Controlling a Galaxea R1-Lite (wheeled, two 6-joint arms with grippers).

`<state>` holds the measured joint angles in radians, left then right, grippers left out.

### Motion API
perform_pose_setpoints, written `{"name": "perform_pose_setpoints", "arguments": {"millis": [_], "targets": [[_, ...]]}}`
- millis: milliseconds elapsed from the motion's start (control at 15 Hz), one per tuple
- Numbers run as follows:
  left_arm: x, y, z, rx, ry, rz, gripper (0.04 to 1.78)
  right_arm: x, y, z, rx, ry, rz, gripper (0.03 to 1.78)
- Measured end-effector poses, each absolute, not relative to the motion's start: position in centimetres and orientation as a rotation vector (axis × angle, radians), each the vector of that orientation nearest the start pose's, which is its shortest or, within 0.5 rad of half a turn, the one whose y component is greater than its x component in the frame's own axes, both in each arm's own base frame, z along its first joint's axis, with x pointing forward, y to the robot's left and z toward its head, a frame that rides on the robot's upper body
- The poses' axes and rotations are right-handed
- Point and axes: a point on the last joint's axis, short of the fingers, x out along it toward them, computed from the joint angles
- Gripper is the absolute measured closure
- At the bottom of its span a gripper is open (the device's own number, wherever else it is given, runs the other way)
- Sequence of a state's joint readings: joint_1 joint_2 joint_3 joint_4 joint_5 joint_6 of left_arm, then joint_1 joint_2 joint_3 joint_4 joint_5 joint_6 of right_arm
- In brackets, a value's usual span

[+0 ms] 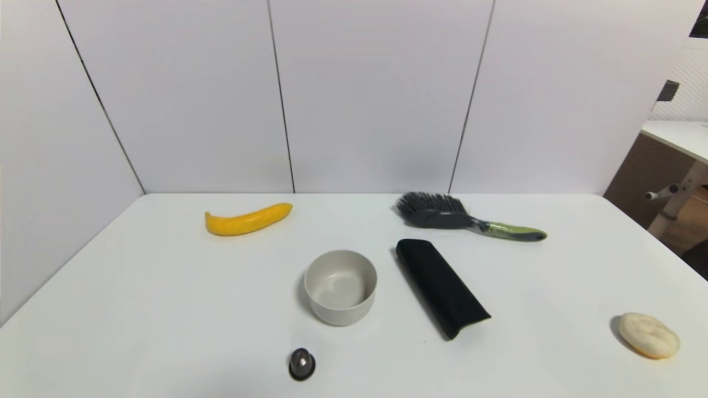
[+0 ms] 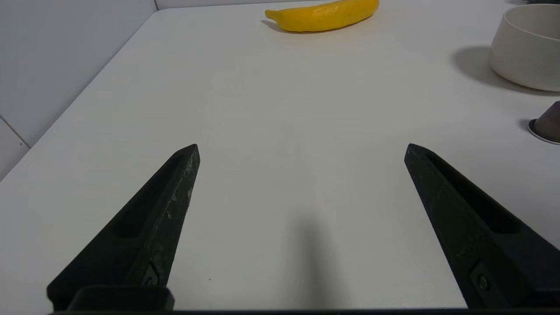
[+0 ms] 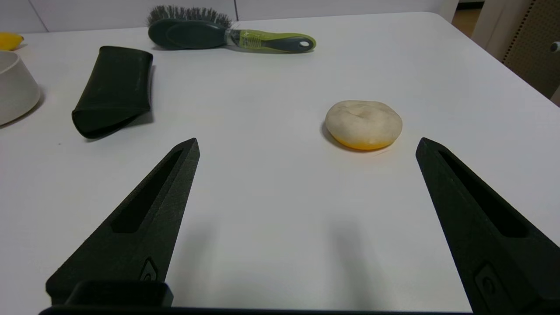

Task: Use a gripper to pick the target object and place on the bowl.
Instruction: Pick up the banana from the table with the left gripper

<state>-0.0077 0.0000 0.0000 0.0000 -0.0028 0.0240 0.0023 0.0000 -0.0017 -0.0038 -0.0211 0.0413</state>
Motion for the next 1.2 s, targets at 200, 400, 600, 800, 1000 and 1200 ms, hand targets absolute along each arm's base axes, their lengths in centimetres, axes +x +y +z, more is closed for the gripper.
{"name": "perform_pose_setpoints", "arguments": {"millis": [200,400,600,800,1000,1200], "targets": [[-2.28,0.01,7.55,0.024,0.000,-0.011,0.13,-2.29,-0.05,7.63,0.041,-0.006,-0.019,0.10],[-2.28,0.01,7.55,0.024,0.000,-0.011,0.13,-2.29,-0.05,7.64,0.041,-0.006,-0.019,0.10],[-2.28,0.01,7.55,0.024,0.000,-0.010,0.13,-2.29,-0.05,7.64,0.041,-0.006,-0.019,0.10],[-2.28,0.01,7.55,0.024,0.000,-0.010,0.13,-2.29,-0.05,7.63,0.041,-0.006,-0.019,0.10],[-2.28,0.01,7.55,0.038,0.000,-0.011,0.13,-2.29,-0.05,7.64,0.041,-0.006,-0.019,0.10],[-2.31,0.02,7.83,0.035,-0.011,-0.005,0.13,-2.29,-0.05,7.63,0.041,-0.006,-0.019,0.10]]}}
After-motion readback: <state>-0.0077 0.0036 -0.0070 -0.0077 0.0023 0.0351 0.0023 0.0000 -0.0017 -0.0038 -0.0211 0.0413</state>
